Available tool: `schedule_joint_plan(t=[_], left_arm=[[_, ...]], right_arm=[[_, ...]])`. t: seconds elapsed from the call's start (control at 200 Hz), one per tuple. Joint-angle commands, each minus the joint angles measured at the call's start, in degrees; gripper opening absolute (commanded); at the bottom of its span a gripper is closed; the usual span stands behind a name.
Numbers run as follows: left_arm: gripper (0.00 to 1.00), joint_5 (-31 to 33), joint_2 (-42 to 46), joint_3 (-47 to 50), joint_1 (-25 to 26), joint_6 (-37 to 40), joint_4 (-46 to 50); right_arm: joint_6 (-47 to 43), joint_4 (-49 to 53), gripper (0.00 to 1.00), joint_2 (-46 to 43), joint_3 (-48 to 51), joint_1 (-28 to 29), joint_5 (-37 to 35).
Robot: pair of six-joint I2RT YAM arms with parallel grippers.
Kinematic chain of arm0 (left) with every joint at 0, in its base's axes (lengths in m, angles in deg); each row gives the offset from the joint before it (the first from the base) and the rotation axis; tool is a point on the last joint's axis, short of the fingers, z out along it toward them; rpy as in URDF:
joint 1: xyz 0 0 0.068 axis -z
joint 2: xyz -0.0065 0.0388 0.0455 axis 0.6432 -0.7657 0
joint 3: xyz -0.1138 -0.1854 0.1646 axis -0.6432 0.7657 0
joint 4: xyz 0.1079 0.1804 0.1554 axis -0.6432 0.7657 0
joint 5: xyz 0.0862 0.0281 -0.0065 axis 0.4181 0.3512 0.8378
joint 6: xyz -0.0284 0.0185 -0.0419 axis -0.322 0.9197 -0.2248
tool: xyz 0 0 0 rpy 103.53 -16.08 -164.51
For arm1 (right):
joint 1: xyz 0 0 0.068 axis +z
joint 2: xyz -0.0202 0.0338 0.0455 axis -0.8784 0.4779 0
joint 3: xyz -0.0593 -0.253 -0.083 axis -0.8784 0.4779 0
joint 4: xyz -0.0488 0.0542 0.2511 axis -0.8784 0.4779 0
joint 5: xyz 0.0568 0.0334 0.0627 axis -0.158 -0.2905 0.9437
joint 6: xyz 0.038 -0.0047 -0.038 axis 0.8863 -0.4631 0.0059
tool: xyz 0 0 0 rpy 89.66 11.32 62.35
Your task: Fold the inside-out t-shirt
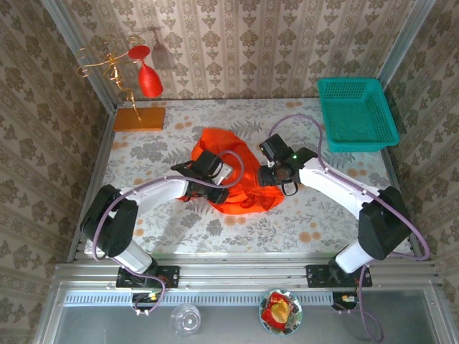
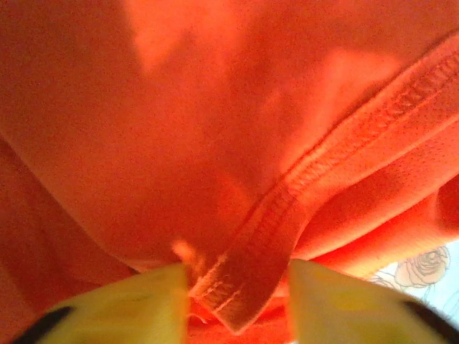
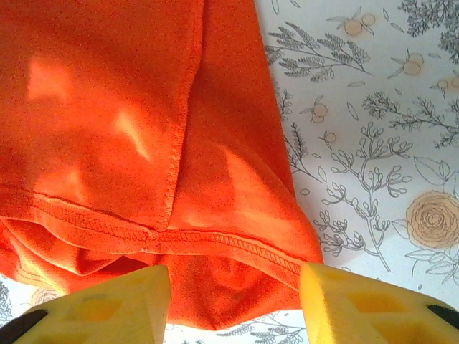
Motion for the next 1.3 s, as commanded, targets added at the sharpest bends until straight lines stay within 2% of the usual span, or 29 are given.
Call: schedule_joint_plan(t=[0.0,0.035,0.08,0.25,0.36,0.525,0.61,0.76,0.815,0.875,0.925,1.02,1.14,1.295], left_arm=[[0.14,2.6,0.5,-3.4,0.0,1.5,1.2],[0.05,2.5,1.3,-4.0,-0.1,1.6,1.1],[0.0,2.0,2.6,-4.5,-0.5,1.6,1.0],[0.0,-2.6,8.5,-4.8,-3.6,0.0,0.3],[0.0,-6.1,11.9,-4.4,-5.6,-1.3,0.1],[0.0,-8.9,15.3,-4.1,-6.8,-2.9,0.1],[0.0,-9.4,16.4,-3.9,-7.3,-3.6,0.0],[0.0,-9.5,17.8,-3.9,-8.3,-4.6,0.2],[0.0,-9.5,18.4,-4.1,-8.7,-4.8,0.4],[0.0,-9.4,19.2,-4.2,-9.1,-5.1,0.5],[0.0,-9.2,19.9,-4.3,-9.5,-5.2,0.7],[0.0,-8.2,21.1,-4.4,-10.7,-5.6,1.2],[0.0,-8.3,22.2,-4.4,-12.2,-6.1,1.8],[0.0,-8.9,23.5,-4.4,-13.5,-6.8,2.0]], right_arm=[[-3.8,-4.7,0.52,-2.9,2.5,0.2,2.5],[-5.8,-5.7,0.52,-3.3,3.2,0.2,4.2],[-8.8,-8.2,0.52,-3.5,4.0,0.4,6.3],[-21.0,-13.6,0.53,-3.0,6.1,2.9,9.5],[-25.2,-16.0,0.55,-1.5,5.9,4.1,11.0],[-28.0,-19.9,0.64,1.9,4.7,5.3,12.5],[-27.8,-20.6,0.64,4.0,3.5,5.4,13.2],[-27.8,-21.3,0.65,5.5,2.5,5.8,19.0],[-27.8,-21.7,0.67,5.8,2.8,6.4,16.8],[-26.7,-21.6,0.66,6.1,3.0,6.4,10.2],[-25.9,-20.9,0.64,6.0,3.1,6.1,3.9],[-25.1,-19.1,0.59,4.7,3.5,4.9,-2.5],[-24.1,-18.5,0.52,2.0,5.3,3.1,-5.5],[-21.6,-18.0,0.44,-0.1,7.7,0.1,-5.6]])
